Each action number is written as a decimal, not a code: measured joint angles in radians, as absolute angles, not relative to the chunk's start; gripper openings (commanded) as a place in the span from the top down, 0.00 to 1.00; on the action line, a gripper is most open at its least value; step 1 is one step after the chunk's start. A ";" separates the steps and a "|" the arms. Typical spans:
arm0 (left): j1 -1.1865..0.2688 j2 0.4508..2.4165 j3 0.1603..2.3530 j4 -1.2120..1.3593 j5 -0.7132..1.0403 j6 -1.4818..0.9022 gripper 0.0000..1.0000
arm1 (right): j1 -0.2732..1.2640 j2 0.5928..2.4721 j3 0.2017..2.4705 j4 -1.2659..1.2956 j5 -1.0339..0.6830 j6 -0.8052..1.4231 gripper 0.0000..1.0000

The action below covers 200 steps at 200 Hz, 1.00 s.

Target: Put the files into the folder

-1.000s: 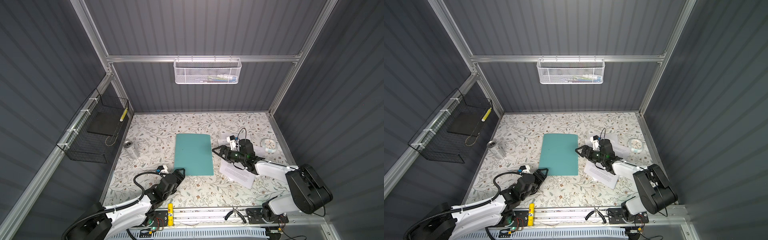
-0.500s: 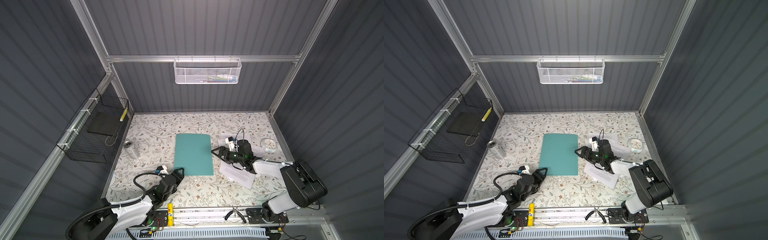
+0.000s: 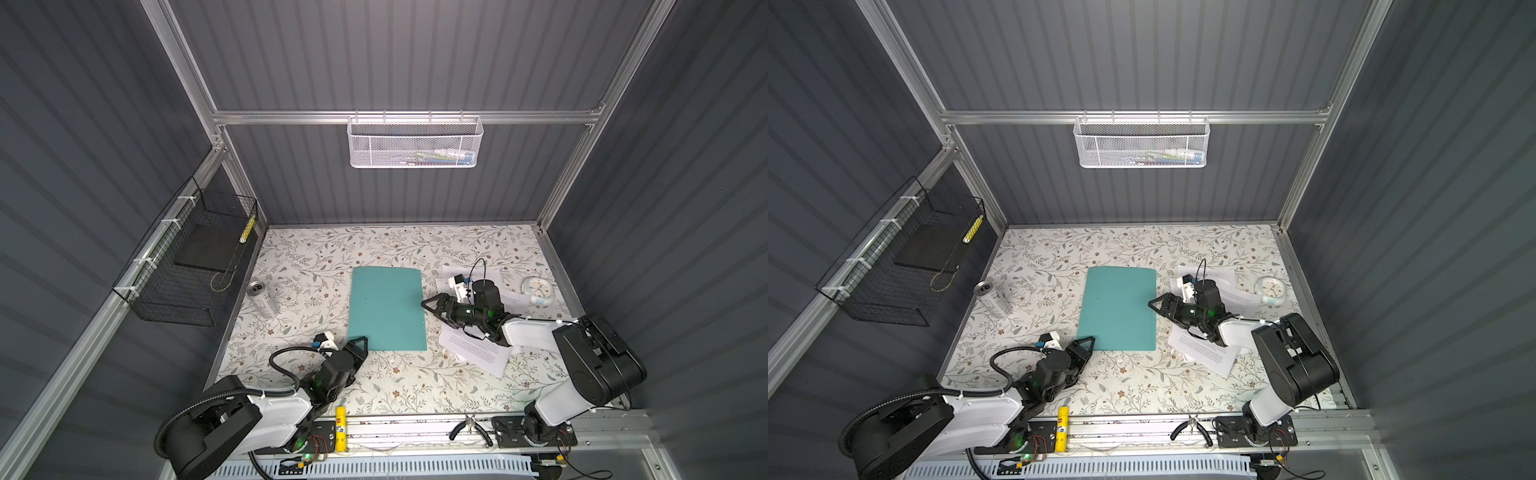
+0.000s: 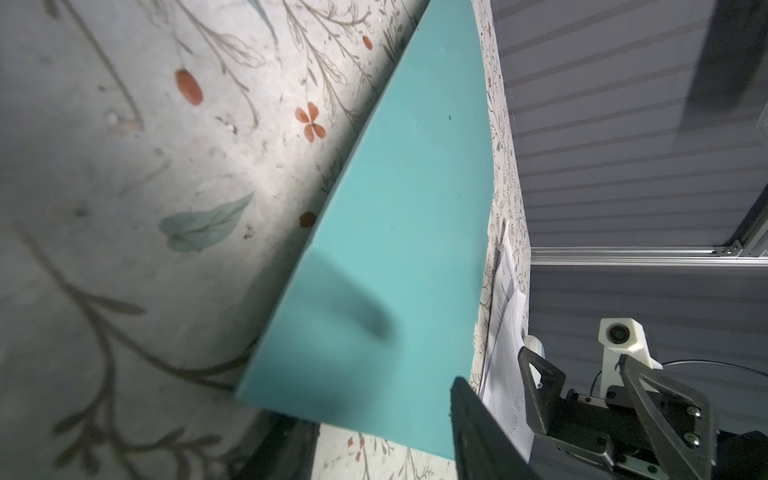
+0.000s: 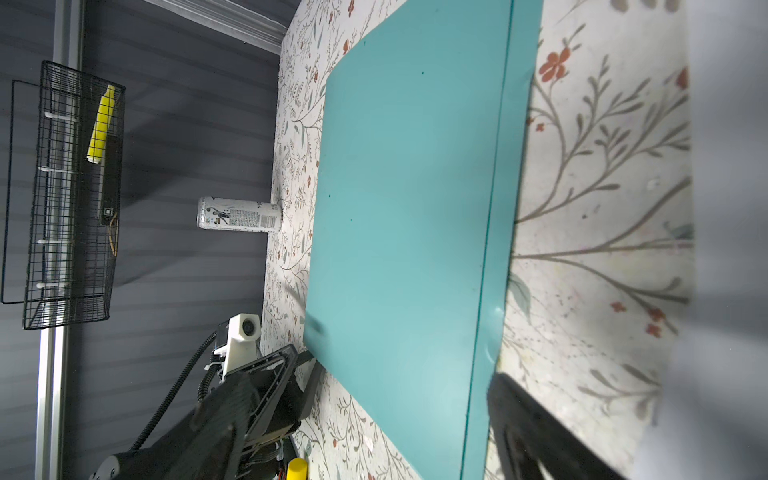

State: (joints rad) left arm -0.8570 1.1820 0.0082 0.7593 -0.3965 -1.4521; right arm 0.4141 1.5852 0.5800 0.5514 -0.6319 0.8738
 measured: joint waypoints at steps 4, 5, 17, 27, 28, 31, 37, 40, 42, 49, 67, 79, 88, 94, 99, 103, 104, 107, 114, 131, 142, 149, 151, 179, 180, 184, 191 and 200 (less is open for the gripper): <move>-0.857 1.186 0.008 0.764 -0.397 -1.452 0.49 | 0.414 1.587 0.580 0.555 -0.633 0.875 0.10; -0.857 1.187 0.008 0.765 -0.398 -1.452 0.49 | 0.414 1.587 0.580 0.556 -0.633 0.875 0.10; -0.857 1.193 0.008 0.773 -0.402 -1.452 0.50 | 0.414 1.588 0.580 0.565 -0.635 0.879 0.11; -0.857 1.196 0.008 0.778 -0.404 -1.452 0.50 | 0.414 1.589 0.580 0.573 -0.637 0.883 0.11; -0.857 1.196 0.008 0.779 -0.404 -1.452 0.50 | 0.414 1.589 0.580 0.573 -0.638 0.883 0.11; -0.857 1.198 0.008 0.780 -0.405 -1.452 0.51 | 0.414 1.589 0.580 0.576 -0.638 0.883 0.11; -0.857 1.199 0.008 0.783 -0.405 -1.452 0.51 | 0.414 1.590 0.580 0.579 -0.639 0.883 0.11; -0.857 1.200 0.008 0.783 -0.406 -1.452 0.51 | 0.414 1.590 0.580 0.580 -0.641 0.883 0.11; -0.857 1.200 0.008 0.784 -0.406 -1.452 0.51 | 0.414 1.591 0.580 0.580 -0.641 0.883 0.11; -0.857 1.203 0.008 0.787 -0.409 -1.452 0.51 | 0.414 1.592 0.580 0.582 -0.642 0.883 0.11; -0.857 1.217 0.008 0.795 -0.416 -1.452 0.51 | 0.414 1.596 0.580 0.583 -0.645 0.884 0.12; -0.857 1.229 0.008 0.800 -0.420 -1.452 0.52 | 0.414 1.597 0.580 0.584 -0.646 0.883 0.13; -0.857 1.237 0.009 0.804 -0.422 -1.452 0.53 | 0.414 1.599 0.580 0.584 -0.648 0.884 0.13; -0.857 1.243 0.010 0.806 -0.424 -1.452 0.53 | 0.414 1.600 0.580 0.585 -0.648 0.885 0.13; -0.857 1.249 0.011 0.809 -0.424 -1.452 0.53 | 0.414 1.600 0.580 0.586 -0.649 0.887 0.13; -0.857 1.252 0.012 0.810 -0.424 -1.452 0.54 | 0.414 1.602 0.580 0.588 -0.649 0.888 0.13; -0.857 1.254 0.013 0.810 -0.424 -1.452 0.54 | 0.414 1.602 0.580 0.588 -0.649 0.888 0.13; -0.857 1.256 0.014 0.810 -0.426 -1.452 0.54 | 0.414 1.604 0.580 0.591 -0.649 0.889 0.13; -0.857 1.263 0.017 0.814 -0.427 -1.451 0.55 | 0.414 1.605 0.580 0.594 -0.650 0.891 0.14; -0.857 1.278 0.020 0.828 -0.427 -1.451 0.55 | 0.414 1.608 0.580 0.599 -0.652 0.891 0.14; -0.857 1.288 0.022 0.838 -0.427 -1.451 0.56 | 0.414 1.608 0.580 0.599 -0.652 0.891 0.14; -0.857 1.296 0.022 0.846 -0.427 -1.450 0.56 | 0.414 1.608 0.580 0.599 -0.652 0.891 0.14; -0.857 1.299 0.023 0.850 -0.427 -1.450 0.56 | 0.414 1.608 0.580 0.599 -0.652 0.891 0.14; -0.857 1.338 0.028 0.891 -0.427 -1.449 0.57 | 0.414 1.609 0.580 0.602 -0.654 0.891 0.15; -0.857 1.341 0.028 0.893 -0.427 -1.448 0.57 | 0.414 1.609 0.580 0.603 -0.654 0.891 0.15; -0.857 1.347 0.029 0.899 -0.426 -1.448 0.57 | 0.414 1.609 0.580 0.605 -0.655 0.891 0.16; -0.857 1.360 0.030 0.913 -0.426 -1.449 0.57 | 0.414 1.610 0.580 0.607 -0.656 0.891 0.16; -0.857 1.378 0.033 0.932 -0.426 -1.448 0.57 | 0.414 1.610 0.580 0.611 -0.659 0.891 0.16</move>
